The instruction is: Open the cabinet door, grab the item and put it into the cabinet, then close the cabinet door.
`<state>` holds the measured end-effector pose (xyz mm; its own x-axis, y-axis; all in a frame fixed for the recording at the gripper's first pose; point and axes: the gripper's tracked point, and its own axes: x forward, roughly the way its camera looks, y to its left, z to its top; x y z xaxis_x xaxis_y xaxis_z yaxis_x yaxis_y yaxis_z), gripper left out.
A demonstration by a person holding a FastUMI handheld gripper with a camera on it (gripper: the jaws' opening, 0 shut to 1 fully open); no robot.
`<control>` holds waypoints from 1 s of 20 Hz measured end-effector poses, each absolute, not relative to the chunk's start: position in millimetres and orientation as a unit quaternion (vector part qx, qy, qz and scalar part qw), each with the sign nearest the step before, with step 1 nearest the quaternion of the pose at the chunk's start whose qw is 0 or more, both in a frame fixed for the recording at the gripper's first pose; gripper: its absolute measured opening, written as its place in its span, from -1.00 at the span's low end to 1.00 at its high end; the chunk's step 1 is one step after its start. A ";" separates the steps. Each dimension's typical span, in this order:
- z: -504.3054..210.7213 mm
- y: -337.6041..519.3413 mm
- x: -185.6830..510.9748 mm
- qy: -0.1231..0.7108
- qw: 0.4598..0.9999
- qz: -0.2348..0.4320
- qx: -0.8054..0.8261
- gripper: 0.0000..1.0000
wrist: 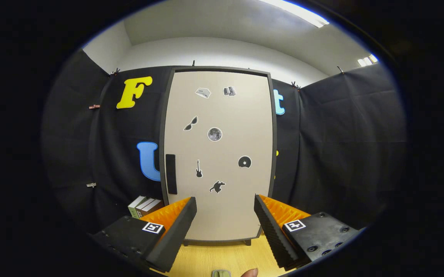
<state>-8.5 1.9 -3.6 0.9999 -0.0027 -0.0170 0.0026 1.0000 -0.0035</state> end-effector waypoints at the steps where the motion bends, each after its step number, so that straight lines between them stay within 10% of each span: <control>1: -3.5 3.7 -7.6 0.009 1.000 -0.001 -0.002 0.95; 20: -33.0 143.3 120.5 0.026 0.997 0.069 0.008 0.94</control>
<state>120.5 143.3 -33.0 0.9891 0.1382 -0.0510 -0.1374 0.9903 0.0192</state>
